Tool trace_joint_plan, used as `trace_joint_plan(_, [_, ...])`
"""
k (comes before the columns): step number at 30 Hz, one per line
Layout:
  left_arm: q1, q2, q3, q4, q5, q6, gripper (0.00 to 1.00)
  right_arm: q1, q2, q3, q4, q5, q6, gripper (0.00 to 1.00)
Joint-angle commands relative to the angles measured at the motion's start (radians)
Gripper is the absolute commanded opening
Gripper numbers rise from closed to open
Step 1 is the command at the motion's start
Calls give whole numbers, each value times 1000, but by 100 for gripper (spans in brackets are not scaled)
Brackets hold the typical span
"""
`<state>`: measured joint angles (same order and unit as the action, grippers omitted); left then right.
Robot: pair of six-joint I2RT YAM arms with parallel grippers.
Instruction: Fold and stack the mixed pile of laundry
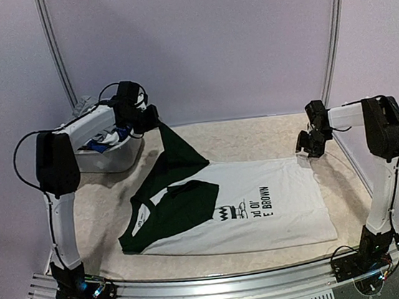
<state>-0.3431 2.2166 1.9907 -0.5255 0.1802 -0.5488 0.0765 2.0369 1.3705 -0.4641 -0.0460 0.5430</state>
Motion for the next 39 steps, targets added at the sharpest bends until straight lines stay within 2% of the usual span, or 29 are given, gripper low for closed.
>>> trace_joint_plan(1, [-16,-53,-49,29,10,10,0,-1,59,9,-47,19,-4,51])
trace_joint_plan(8, [-26,-80,-71,35,10,8,0,1,49,-8,-51,3,-15,32])
trace_joint_plan(14, [-31,-101,-82,33,6,8,0,0,36,-24,-39,-3,-24,3])
trace_joint_plan(22, [-34,-155,-119,28,-8,9,0,1,9,-34,-20,-31,-31,2])
trace_joint_plan(33, [-44,-231,-169,22,-37,13,0,1,-165,-51,-55,1,-51,1])
trace_joint_plan(39, [-54,-259,-186,20,-49,16,0,0,-210,-68,-67,12,-57,1])
